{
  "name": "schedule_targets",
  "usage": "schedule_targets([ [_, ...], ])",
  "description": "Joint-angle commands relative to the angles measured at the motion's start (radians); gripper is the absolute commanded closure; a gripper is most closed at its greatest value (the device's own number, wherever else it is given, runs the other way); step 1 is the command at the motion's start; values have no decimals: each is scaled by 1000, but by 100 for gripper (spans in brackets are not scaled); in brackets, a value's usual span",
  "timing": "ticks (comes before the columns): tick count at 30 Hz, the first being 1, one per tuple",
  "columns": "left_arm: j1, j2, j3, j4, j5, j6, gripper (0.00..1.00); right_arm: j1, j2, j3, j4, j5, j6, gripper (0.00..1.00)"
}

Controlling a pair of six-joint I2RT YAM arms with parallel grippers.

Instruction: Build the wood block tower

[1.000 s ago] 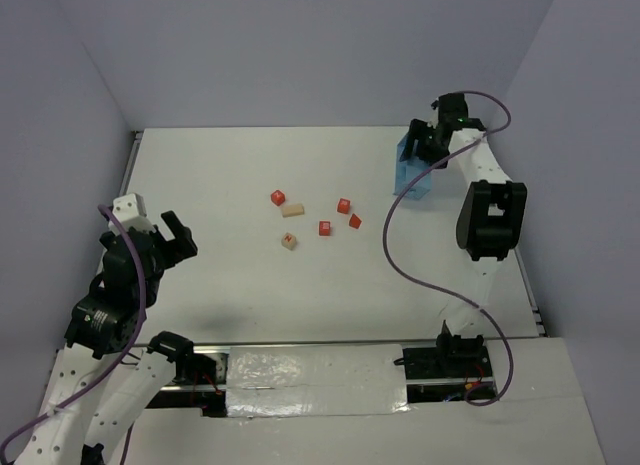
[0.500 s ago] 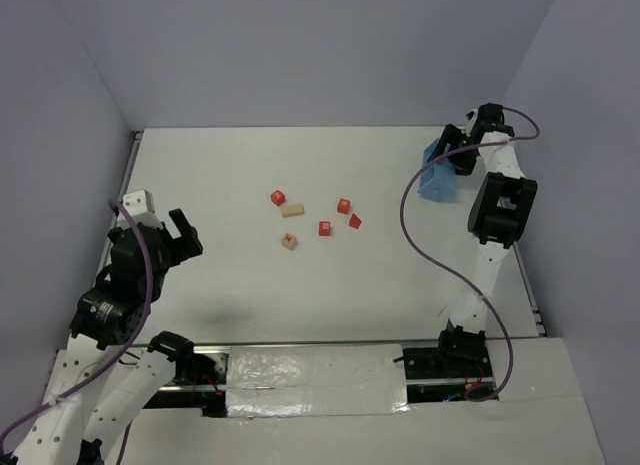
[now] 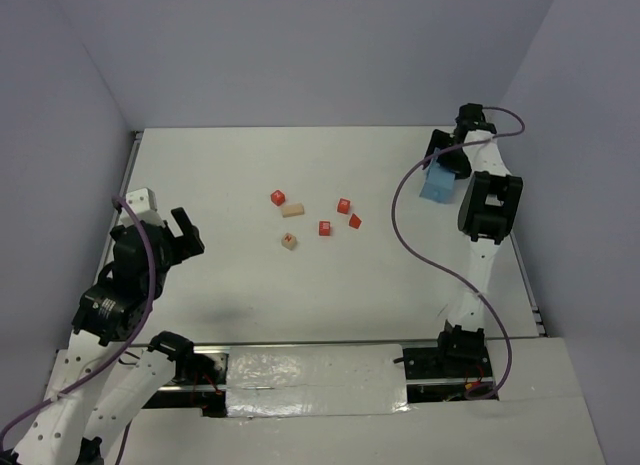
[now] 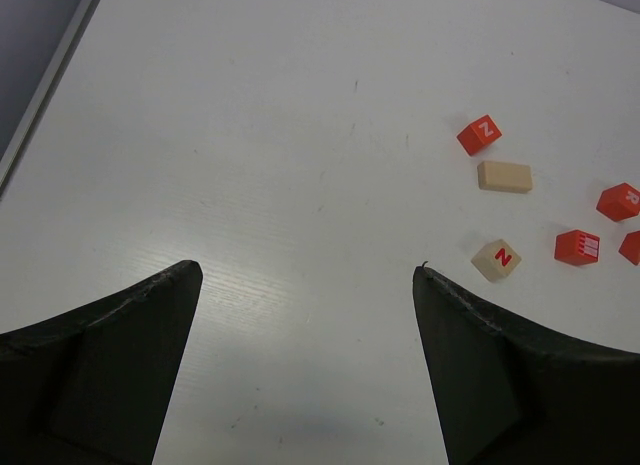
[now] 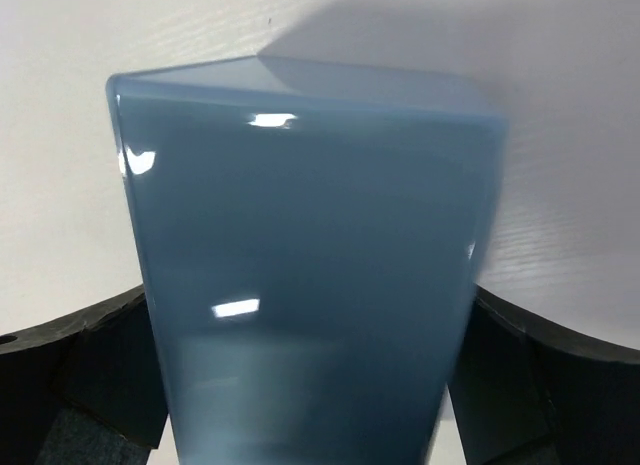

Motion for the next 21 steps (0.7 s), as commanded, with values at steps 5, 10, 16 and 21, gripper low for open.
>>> schedule_targets([
  [5,-5,-14,1,36,1,18,0,126,-147,-33,-55,300,-16,0],
  [10,-5,-18,0,42,13,21,0,195,-120,34,-109,368,-56,0],
  [16,-6,-24,-2,43,21,24,1,235,-114,80,-159,421,-73,0],
  [21,-6,-18,-2,46,33,27,0,236,-213,-41,-106,455,-65,0],
])
